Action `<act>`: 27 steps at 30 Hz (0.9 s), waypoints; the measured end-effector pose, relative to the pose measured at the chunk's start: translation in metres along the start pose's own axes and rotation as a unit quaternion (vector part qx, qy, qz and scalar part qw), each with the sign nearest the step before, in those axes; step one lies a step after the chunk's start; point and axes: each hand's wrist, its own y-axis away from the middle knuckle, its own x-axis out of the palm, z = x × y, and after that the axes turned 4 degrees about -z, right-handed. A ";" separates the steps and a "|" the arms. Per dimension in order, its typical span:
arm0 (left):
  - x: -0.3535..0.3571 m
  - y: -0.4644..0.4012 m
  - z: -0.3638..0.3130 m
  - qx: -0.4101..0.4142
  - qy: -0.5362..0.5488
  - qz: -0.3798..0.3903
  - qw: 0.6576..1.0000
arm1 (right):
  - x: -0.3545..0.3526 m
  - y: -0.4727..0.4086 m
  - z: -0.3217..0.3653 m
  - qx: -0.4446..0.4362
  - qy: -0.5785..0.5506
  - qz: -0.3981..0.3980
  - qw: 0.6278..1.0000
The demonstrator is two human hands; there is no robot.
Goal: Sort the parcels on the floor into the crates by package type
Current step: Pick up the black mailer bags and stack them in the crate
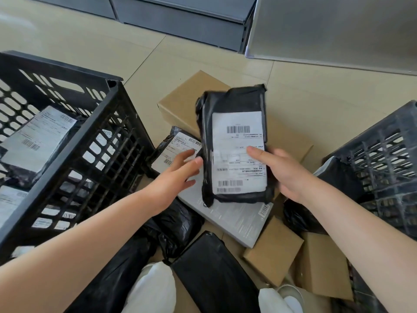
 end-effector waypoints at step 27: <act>-0.015 0.015 -0.016 -0.014 -0.369 0.152 0.917 | -0.010 0.001 0.019 -0.113 0.499 0.040 0.858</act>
